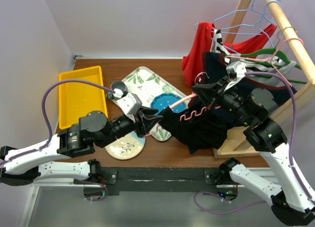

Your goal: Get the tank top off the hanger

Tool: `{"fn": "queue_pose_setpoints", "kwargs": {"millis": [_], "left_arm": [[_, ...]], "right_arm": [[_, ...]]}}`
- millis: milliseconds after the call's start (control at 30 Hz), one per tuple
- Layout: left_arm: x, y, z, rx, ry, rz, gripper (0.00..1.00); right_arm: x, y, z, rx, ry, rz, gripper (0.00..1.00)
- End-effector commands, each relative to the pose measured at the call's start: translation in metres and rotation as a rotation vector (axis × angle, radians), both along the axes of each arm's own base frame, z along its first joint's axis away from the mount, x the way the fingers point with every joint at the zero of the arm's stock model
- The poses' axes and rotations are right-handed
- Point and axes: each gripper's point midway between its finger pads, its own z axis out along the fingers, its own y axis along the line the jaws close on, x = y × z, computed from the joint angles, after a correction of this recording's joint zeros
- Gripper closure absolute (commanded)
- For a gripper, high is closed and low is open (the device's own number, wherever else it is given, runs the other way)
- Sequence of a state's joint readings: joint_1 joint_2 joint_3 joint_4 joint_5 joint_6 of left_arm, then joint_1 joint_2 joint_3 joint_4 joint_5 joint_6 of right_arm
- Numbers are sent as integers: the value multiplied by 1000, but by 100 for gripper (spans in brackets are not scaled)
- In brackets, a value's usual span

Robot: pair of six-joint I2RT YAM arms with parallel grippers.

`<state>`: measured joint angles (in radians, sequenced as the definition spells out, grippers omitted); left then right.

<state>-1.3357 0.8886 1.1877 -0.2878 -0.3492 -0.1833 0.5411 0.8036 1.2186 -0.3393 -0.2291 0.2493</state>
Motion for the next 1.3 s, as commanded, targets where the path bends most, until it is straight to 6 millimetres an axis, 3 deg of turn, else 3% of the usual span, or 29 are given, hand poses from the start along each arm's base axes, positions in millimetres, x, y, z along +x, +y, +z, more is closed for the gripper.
{"fn": "queue_pose_setpoints", "kwargs": {"millis": [0, 200, 367, 500, 700, 767, 867, 967, 1267], "left_arm": [[0, 10, 13, -96, 112, 47, 55], [8, 23, 25, -374, 326, 144, 50], [18, 34, 26, -491, 417, 232, 50], [24, 30, 15, -453, 469, 293, 53], [32, 30, 20, -430, 424, 338, 52], [37, 25, 10, -416, 415, 360, 50], [47, 25, 3, -396, 387, 431, 48], [57, 26, 9, -395, 325, 486, 45], [70, 9, -3, -334, 251, 541, 43]], "right_arm": [[10, -14, 30, 103, -23, -110, 100], [29, -19, 37, 159, 25, -194, 100], [33, -20, 45, 162, 14, -213, 100], [39, -20, 40, 139, 25, -232, 100], [44, -24, 33, 115, 32, -263, 100], [45, -24, 37, 126, 27, -262, 100], [41, -20, 42, 153, 22, -236, 100], [36, -19, 45, 175, 17, -216, 100], [26, -20, 48, 193, 2, -192, 100]]}}
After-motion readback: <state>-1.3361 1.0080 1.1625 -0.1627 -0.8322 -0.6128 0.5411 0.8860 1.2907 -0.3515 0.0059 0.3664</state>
